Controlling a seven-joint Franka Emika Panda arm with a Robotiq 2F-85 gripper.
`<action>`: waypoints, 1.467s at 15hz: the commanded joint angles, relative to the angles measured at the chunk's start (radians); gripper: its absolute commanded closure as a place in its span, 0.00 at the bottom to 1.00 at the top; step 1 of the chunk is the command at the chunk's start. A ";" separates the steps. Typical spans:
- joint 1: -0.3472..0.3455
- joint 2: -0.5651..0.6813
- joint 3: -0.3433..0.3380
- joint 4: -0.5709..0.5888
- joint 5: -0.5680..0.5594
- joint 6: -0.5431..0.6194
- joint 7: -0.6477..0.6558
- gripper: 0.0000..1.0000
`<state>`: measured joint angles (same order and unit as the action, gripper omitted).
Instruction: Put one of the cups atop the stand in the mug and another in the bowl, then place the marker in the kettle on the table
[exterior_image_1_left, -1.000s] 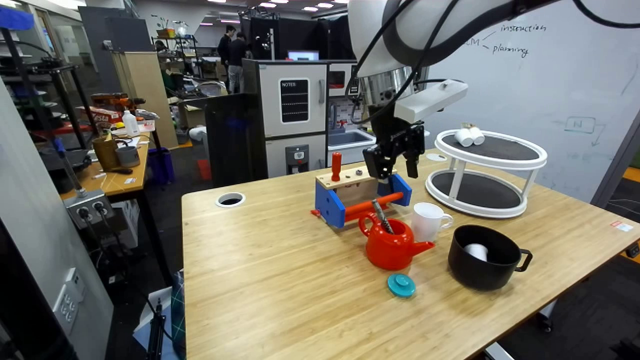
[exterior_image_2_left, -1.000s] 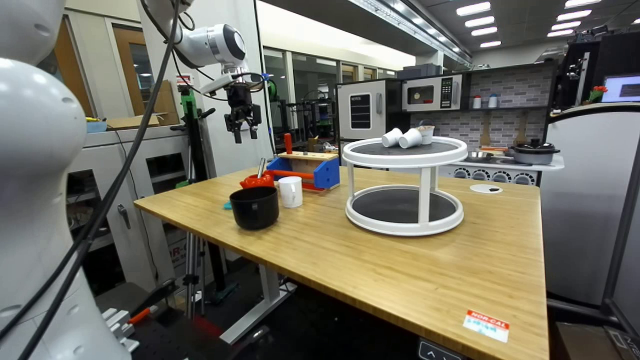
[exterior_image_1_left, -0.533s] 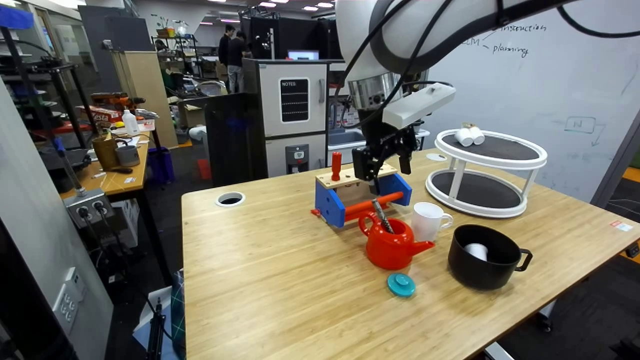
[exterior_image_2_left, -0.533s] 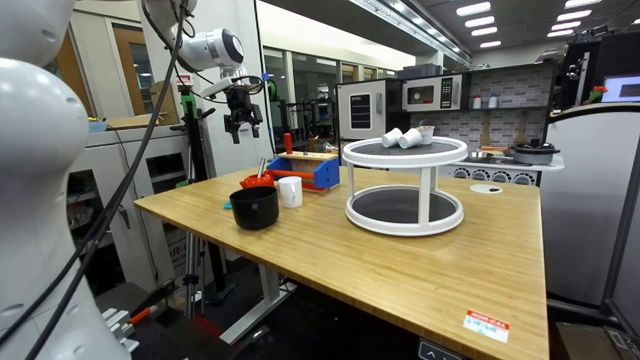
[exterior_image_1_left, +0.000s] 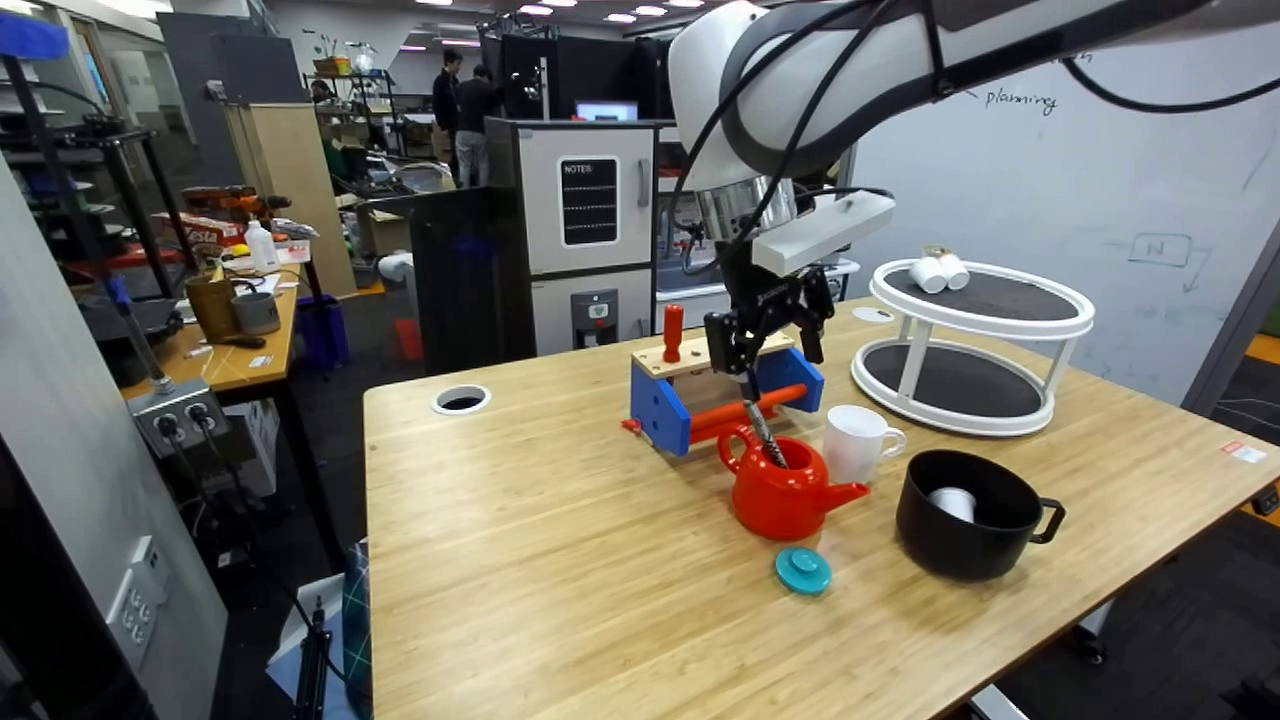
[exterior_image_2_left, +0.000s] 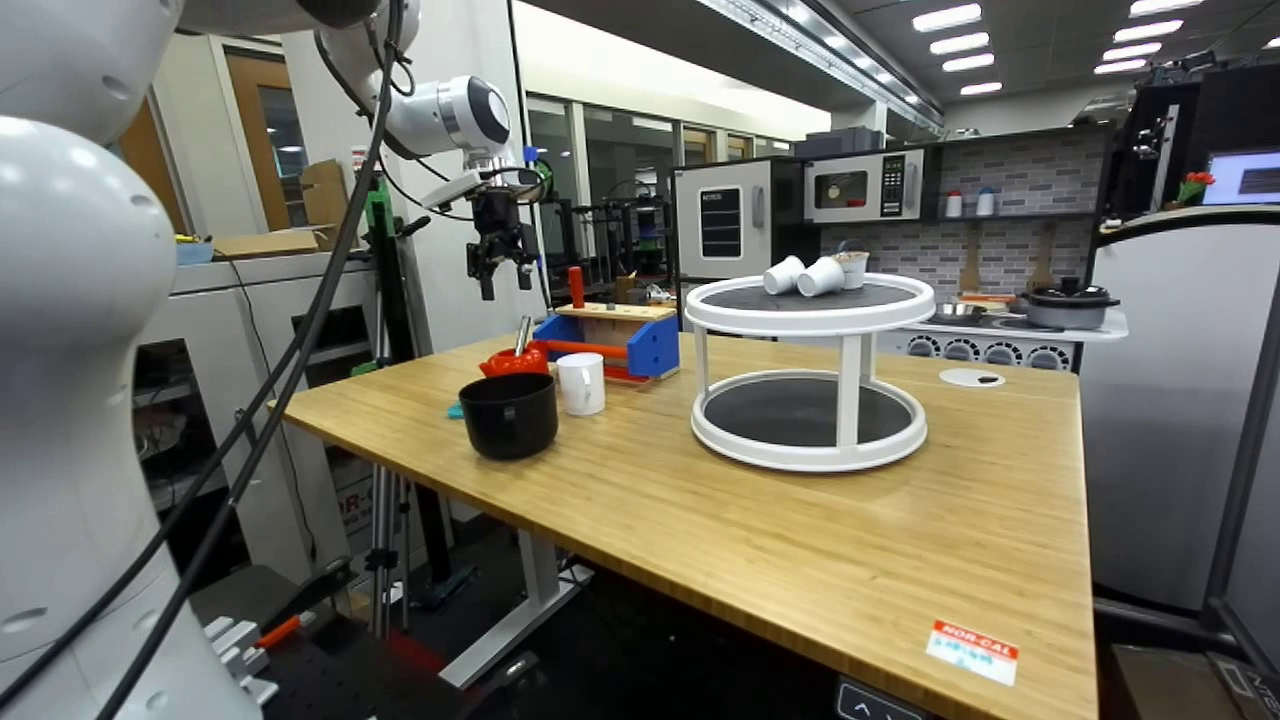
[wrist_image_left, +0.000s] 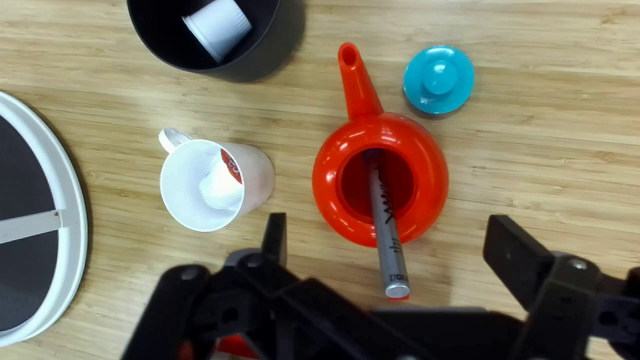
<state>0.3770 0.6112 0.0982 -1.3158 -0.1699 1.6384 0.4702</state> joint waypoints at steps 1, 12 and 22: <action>0.001 0.046 -0.018 0.087 0.016 -0.077 0.012 0.00; 0.014 0.083 -0.005 0.121 0.032 -0.091 -0.005 0.00; 0.005 0.168 -0.046 0.188 0.051 -0.170 0.047 0.00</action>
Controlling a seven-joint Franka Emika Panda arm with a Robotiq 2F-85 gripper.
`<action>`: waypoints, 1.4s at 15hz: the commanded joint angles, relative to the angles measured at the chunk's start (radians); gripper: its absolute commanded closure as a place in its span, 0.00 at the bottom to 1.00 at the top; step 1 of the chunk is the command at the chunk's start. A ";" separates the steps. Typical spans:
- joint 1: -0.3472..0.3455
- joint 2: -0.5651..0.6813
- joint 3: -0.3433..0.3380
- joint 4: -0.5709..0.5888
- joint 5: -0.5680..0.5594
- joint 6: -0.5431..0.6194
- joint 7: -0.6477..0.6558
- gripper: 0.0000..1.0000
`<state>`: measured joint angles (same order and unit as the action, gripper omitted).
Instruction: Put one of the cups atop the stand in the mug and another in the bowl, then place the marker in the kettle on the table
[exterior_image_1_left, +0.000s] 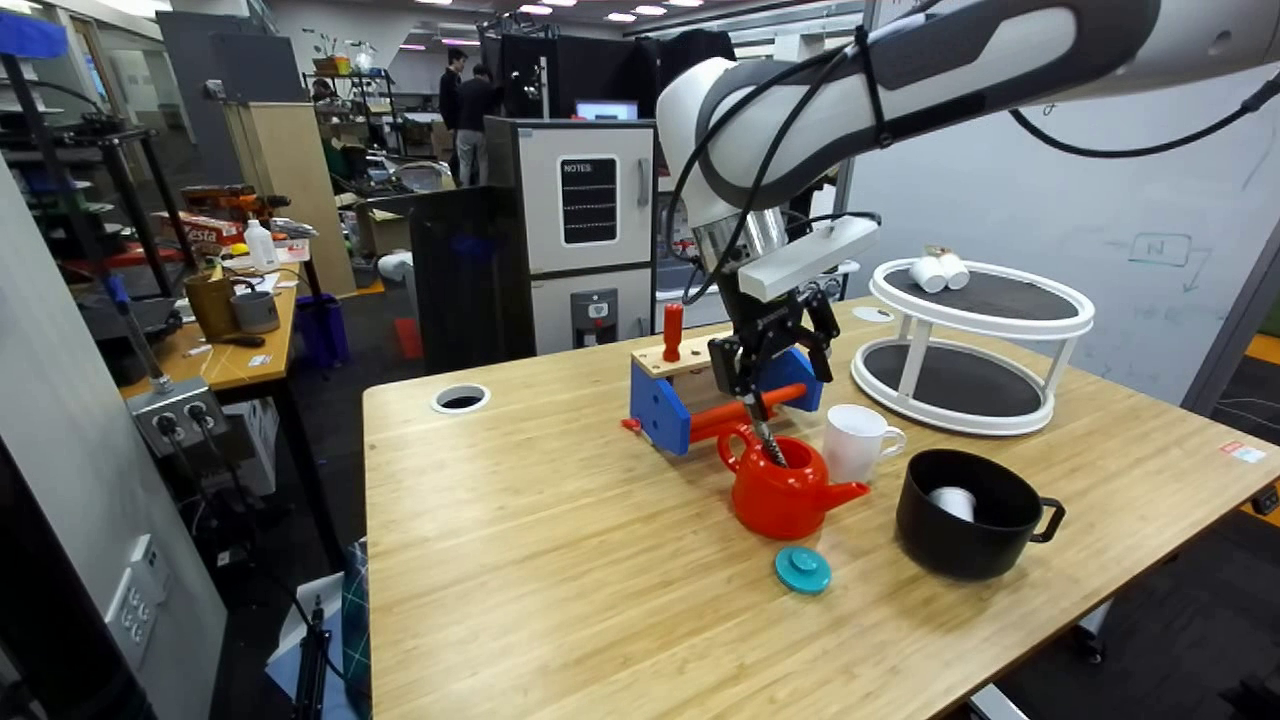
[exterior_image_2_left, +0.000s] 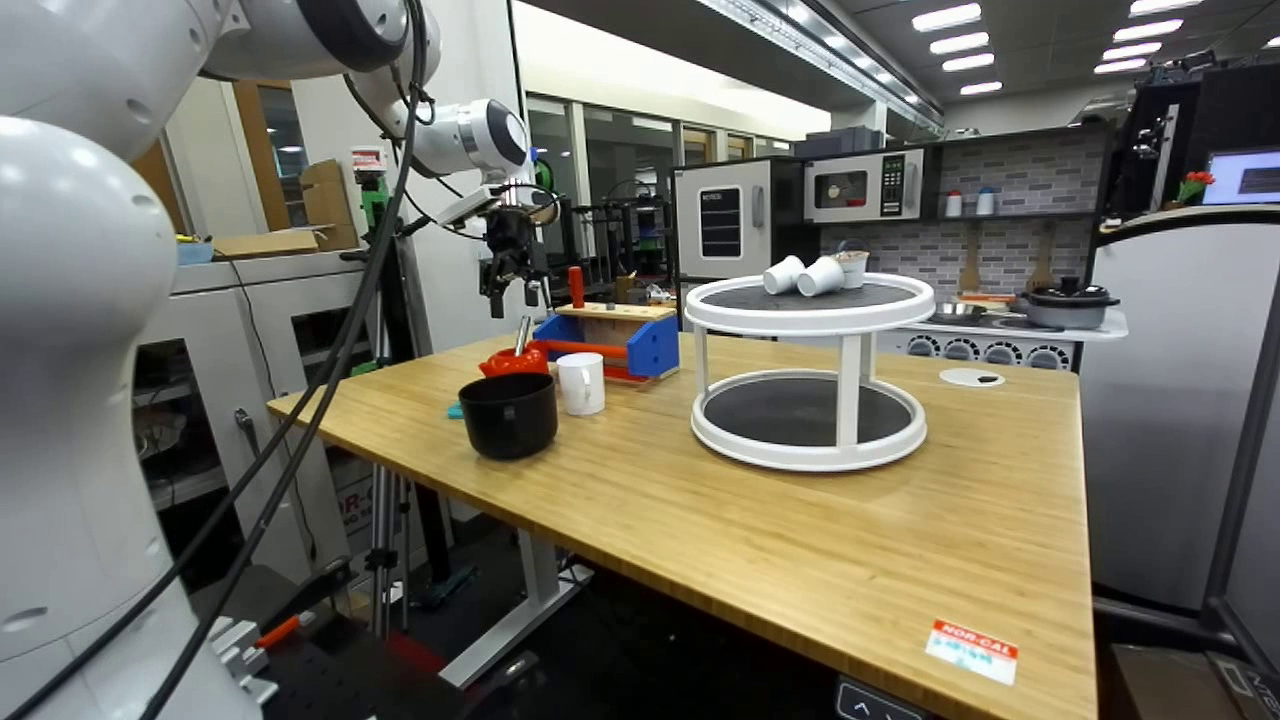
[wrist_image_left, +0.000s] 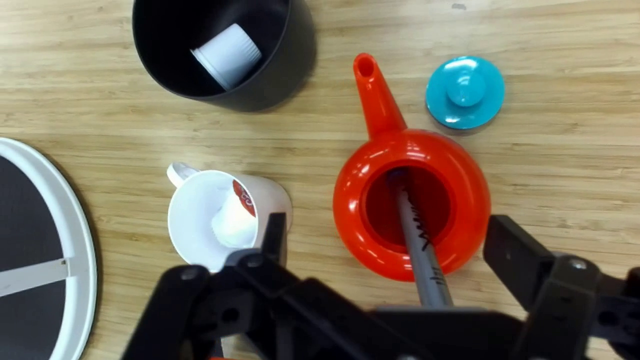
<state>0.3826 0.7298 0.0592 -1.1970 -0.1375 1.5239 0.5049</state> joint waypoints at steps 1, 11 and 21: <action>0.000 0.064 -0.006 0.086 0.019 -0.063 0.005 0.00; 0.015 0.154 0.000 0.248 0.027 -0.118 -0.036 0.00; 0.012 0.226 0.003 0.360 0.014 -0.158 -0.083 0.00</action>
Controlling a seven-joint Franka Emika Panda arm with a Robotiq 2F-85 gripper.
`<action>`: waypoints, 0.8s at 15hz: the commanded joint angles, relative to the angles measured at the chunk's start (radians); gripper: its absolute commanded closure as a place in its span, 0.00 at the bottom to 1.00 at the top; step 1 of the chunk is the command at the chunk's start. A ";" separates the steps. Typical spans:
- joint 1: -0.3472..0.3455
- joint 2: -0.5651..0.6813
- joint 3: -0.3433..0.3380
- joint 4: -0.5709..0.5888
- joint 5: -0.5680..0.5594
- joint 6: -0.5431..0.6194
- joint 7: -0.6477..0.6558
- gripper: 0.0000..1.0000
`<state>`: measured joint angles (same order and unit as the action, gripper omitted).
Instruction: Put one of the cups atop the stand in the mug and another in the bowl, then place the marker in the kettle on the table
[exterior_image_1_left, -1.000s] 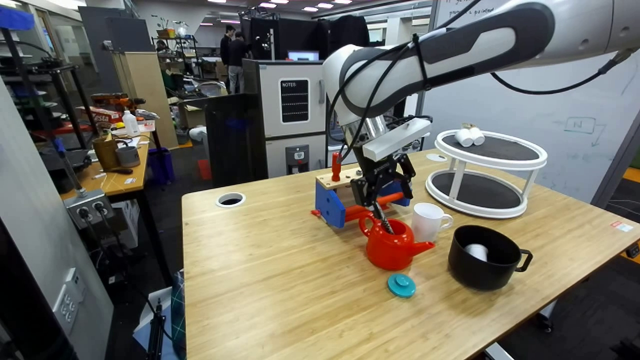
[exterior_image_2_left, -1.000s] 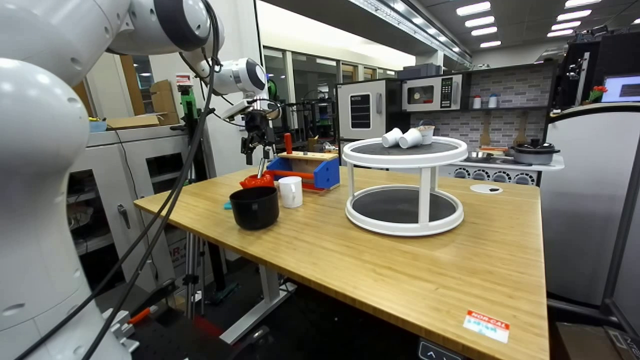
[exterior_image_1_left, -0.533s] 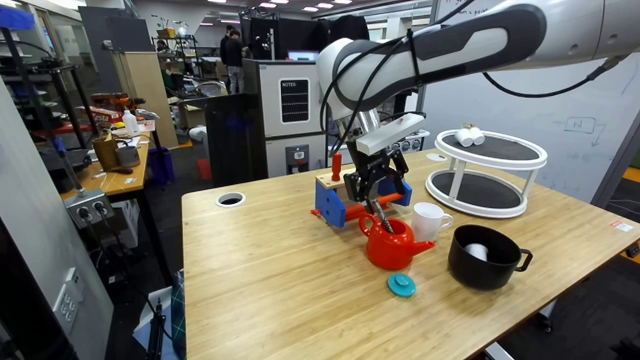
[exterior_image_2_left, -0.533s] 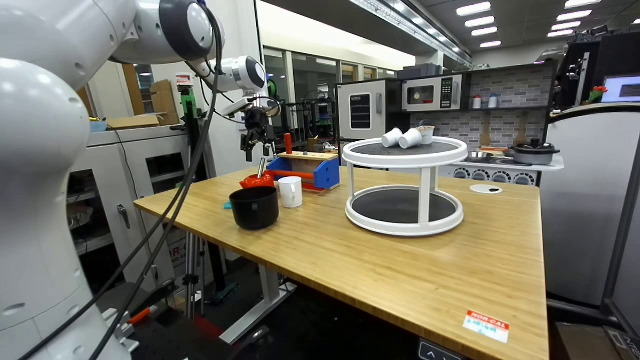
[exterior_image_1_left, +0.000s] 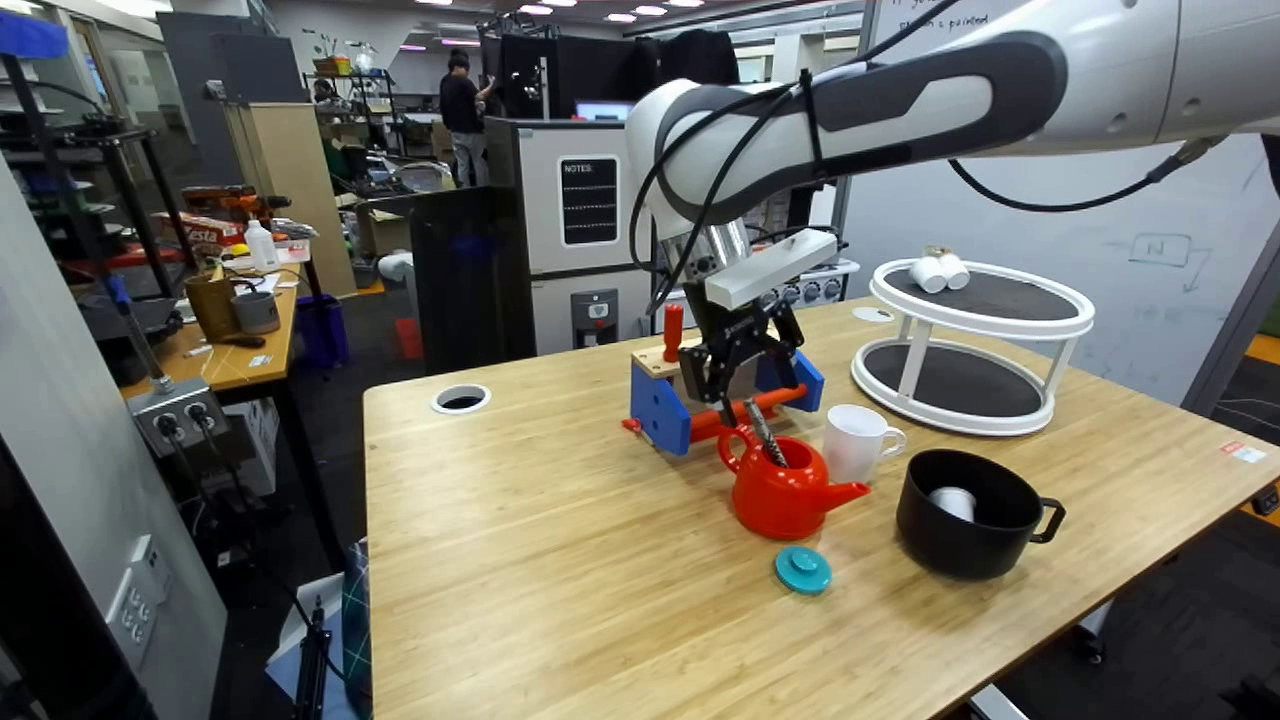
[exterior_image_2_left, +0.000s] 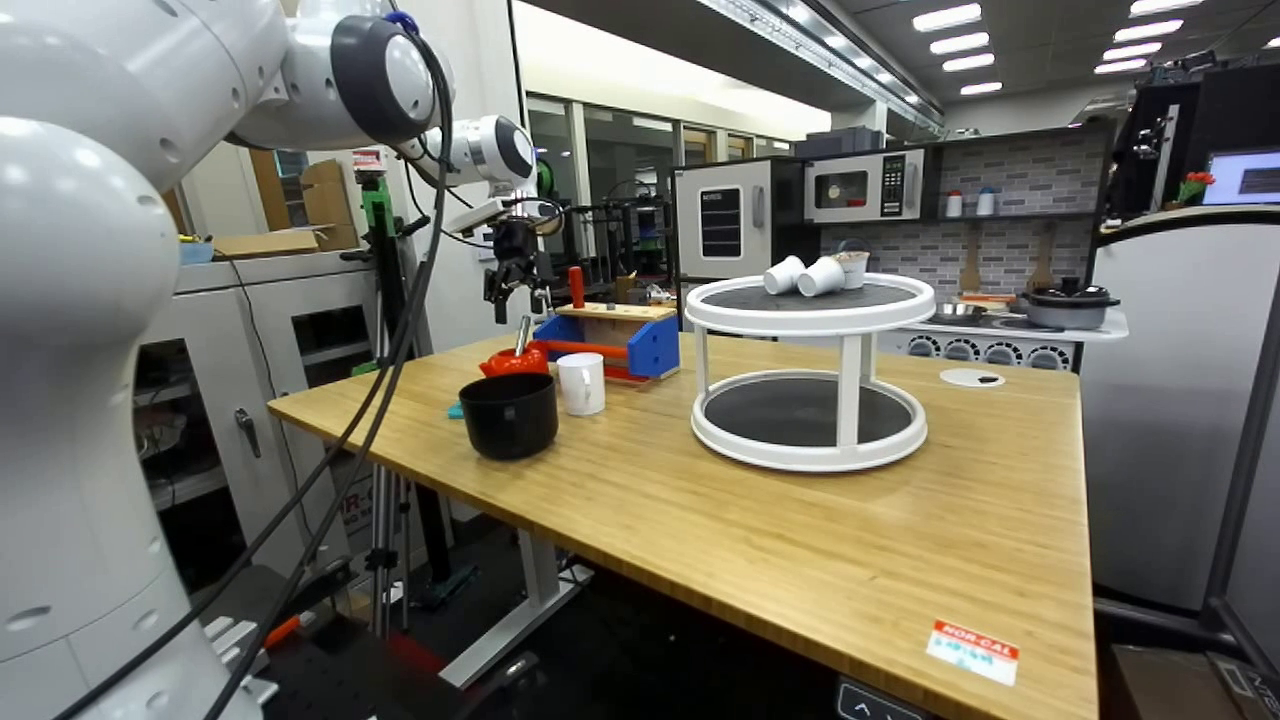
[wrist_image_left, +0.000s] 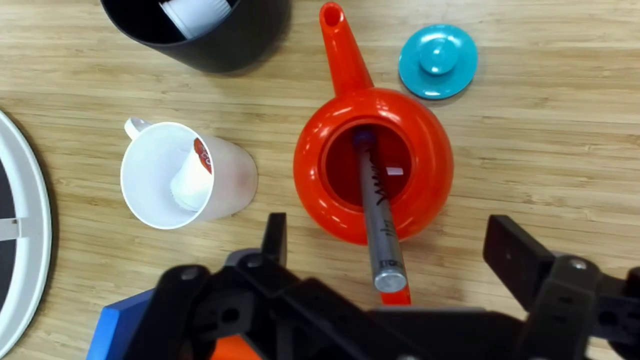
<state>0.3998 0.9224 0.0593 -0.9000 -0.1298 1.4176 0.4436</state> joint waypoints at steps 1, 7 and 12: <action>-0.007 0.038 0.004 0.067 0.007 -0.057 -0.022 0.00; -0.009 0.054 0.006 0.082 0.008 -0.076 -0.026 0.00; -0.009 0.064 0.008 0.096 0.009 -0.092 -0.037 0.40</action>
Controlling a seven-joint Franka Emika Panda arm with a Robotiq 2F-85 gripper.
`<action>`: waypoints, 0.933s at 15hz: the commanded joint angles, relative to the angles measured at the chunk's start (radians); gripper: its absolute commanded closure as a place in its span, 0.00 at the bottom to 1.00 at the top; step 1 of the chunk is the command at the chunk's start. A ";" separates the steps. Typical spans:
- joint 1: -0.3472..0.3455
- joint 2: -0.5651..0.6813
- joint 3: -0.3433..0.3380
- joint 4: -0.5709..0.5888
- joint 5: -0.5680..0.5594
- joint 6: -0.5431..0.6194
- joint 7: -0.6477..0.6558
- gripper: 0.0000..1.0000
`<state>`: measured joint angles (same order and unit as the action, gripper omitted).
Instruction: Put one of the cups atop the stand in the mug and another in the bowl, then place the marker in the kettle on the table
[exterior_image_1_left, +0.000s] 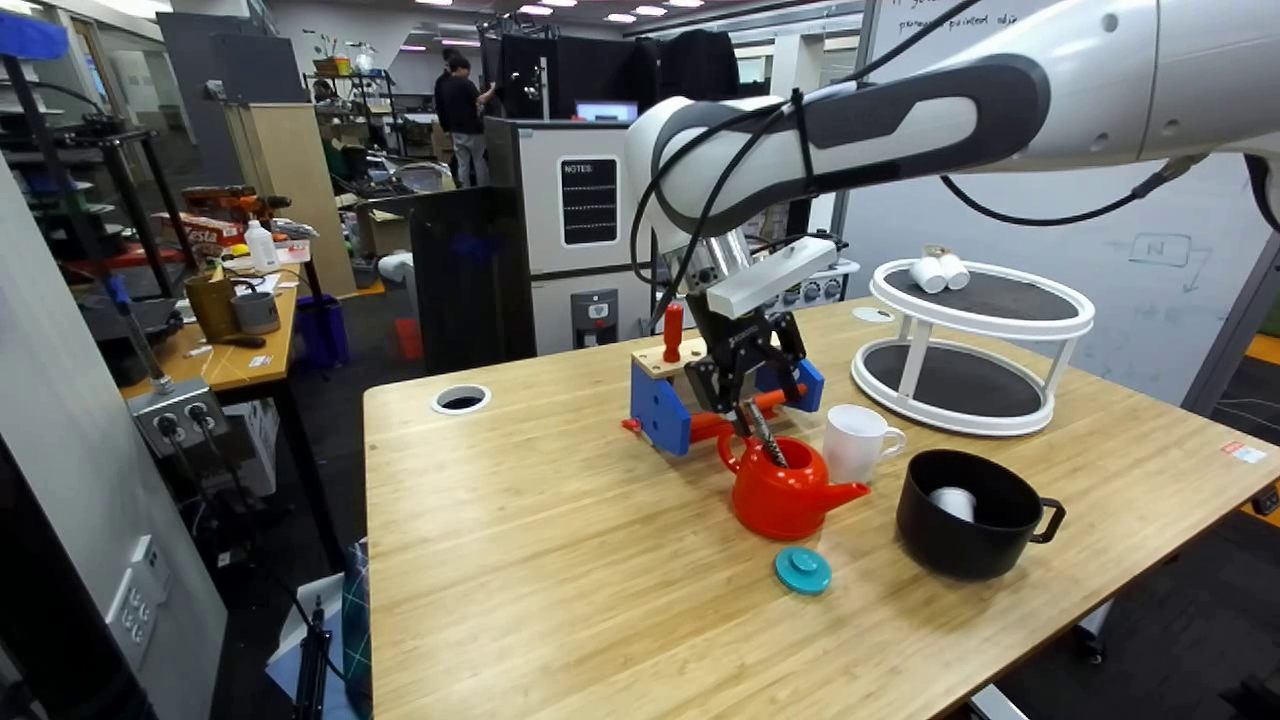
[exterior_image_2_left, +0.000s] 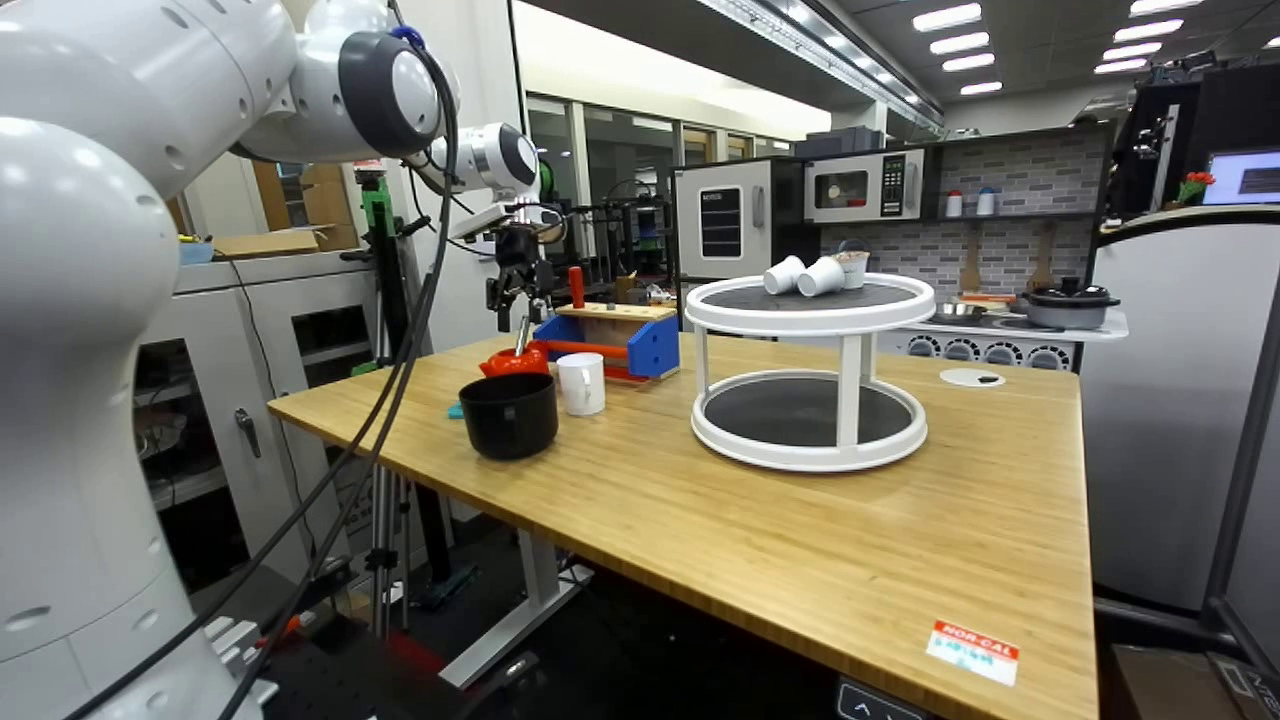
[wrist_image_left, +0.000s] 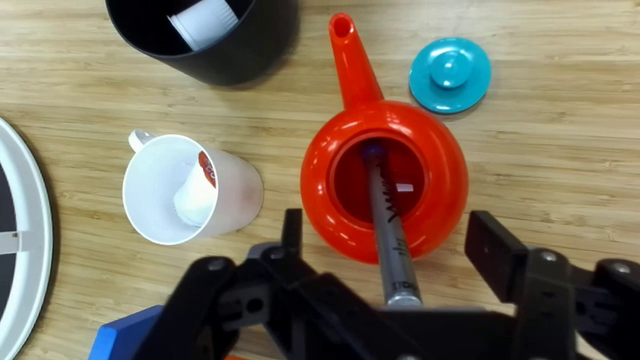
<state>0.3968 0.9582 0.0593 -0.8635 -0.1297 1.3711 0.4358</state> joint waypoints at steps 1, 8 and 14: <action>-0.005 0.028 0.008 0.060 0.009 -0.047 -0.033 0.47; -0.009 0.020 0.010 0.049 0.014 -0.042 -0.041 0.95; -0.015 0.016 0.009 0.044 0.014 -0.039 -0.042 1.00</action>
<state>0.3931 0.9591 0.0600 -0.8542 -0.1296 1.3626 0.4157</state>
